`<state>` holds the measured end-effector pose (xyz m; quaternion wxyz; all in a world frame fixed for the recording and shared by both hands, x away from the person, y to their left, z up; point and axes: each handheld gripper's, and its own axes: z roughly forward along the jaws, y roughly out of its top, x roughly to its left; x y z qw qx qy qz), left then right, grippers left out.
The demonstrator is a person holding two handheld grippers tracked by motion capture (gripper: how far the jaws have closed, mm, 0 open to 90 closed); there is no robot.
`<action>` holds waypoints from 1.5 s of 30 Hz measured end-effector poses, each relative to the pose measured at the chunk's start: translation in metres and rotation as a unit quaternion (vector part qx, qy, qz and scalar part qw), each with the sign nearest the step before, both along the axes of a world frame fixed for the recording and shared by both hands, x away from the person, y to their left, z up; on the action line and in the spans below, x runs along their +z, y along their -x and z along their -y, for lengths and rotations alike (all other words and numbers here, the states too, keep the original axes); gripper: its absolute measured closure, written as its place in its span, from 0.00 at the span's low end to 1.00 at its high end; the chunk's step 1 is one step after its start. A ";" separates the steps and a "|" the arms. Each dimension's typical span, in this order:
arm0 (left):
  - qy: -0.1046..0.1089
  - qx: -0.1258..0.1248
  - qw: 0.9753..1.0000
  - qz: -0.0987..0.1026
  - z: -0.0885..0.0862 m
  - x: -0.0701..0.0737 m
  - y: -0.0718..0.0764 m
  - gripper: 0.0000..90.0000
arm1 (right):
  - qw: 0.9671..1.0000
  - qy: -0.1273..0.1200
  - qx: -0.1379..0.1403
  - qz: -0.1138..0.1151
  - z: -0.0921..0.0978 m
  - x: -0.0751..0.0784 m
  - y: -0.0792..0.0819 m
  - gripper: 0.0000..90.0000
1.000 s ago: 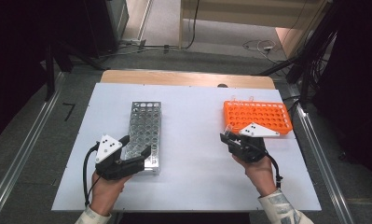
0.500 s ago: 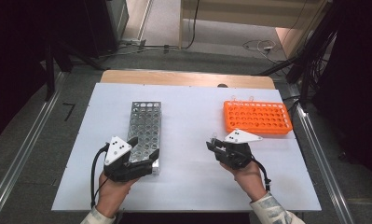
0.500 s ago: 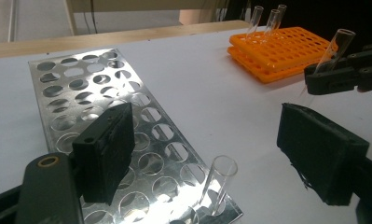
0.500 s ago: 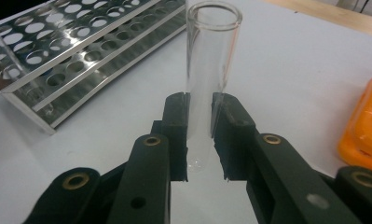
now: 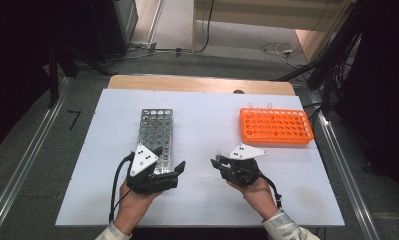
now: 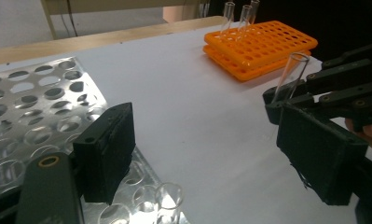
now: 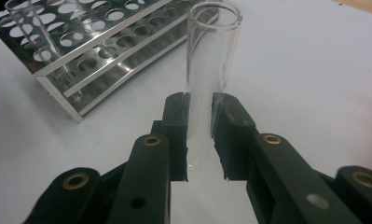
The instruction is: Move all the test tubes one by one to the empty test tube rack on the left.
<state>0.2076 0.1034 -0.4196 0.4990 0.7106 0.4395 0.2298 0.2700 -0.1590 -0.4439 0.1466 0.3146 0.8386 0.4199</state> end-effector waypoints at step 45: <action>-0.043 -0.068 0.997 -0.001 0.055 -0.011 -0.011 0.84 | 0.998 -0.009 0.065 -0.015 -0.033 -0.007 0.017 0.59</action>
